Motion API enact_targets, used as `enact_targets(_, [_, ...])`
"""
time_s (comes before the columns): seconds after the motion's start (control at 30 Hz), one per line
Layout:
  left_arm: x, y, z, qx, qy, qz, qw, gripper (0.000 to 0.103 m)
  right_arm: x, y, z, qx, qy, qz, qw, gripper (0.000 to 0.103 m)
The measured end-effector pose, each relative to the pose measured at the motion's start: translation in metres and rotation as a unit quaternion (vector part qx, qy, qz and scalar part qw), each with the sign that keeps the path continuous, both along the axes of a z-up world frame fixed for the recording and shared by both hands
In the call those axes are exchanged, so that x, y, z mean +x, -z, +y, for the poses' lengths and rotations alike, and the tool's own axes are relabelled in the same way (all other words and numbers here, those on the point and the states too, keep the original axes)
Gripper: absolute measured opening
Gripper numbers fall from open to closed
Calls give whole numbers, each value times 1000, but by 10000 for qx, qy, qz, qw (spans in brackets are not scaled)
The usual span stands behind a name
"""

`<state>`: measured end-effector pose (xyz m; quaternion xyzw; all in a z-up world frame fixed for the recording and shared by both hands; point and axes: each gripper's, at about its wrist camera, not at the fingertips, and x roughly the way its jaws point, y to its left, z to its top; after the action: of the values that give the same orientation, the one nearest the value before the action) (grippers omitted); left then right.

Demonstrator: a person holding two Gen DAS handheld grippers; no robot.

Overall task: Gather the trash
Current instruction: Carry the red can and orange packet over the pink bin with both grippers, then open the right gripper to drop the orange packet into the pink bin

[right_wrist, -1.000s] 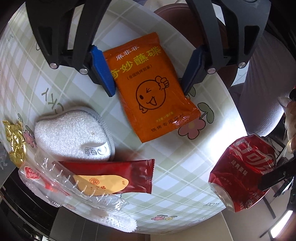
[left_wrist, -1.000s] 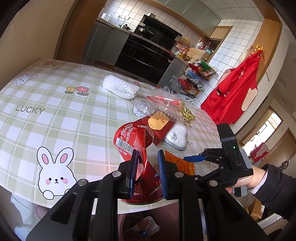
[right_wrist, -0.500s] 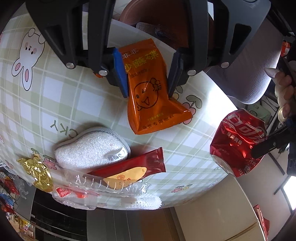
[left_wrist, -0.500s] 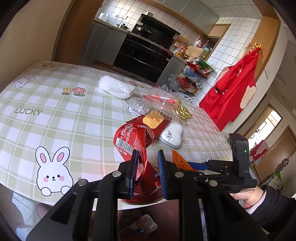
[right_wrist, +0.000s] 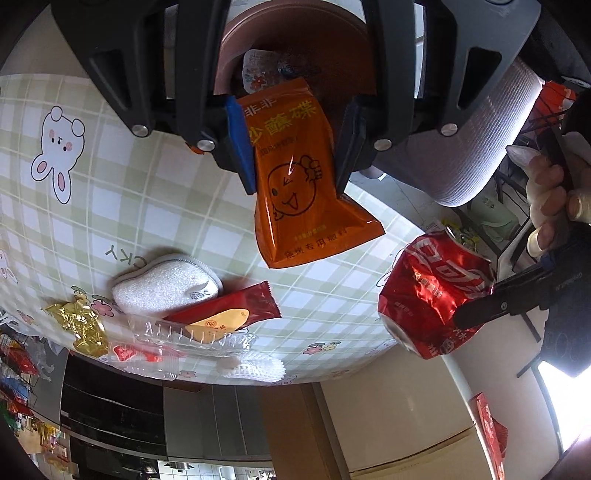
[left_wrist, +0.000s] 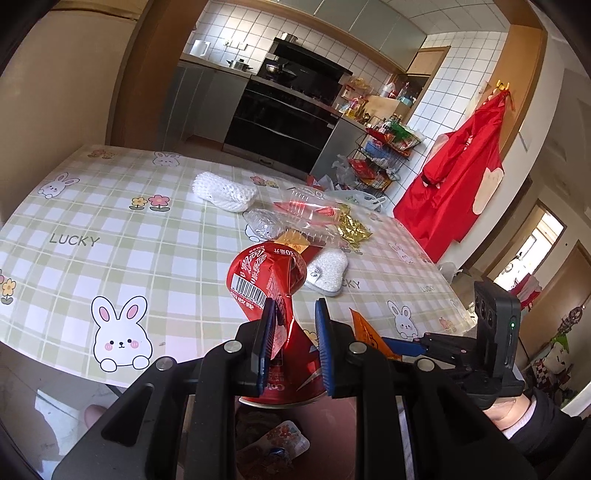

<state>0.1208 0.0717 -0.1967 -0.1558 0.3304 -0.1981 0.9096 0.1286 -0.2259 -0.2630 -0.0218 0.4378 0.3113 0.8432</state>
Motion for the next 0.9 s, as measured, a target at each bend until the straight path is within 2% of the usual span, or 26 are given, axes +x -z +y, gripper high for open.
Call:
enact_targets(0.27, [-39, -24, -1, 63, -55, -237, 9997, 21, -40, -24, 4, 73, -103, -222, 9997, 44])
enact_targets(0.57, [-77, -42, 5, -4, -118, -527, 9985, 21, -65, -38, 10, 5, -122, -344, 9993, 44])
enact_targets(0.9, [-76, -34, 4, 44, -108, -397, 9991, 21, -69, -28, 15, 5, -260, -171, 9995, 51])
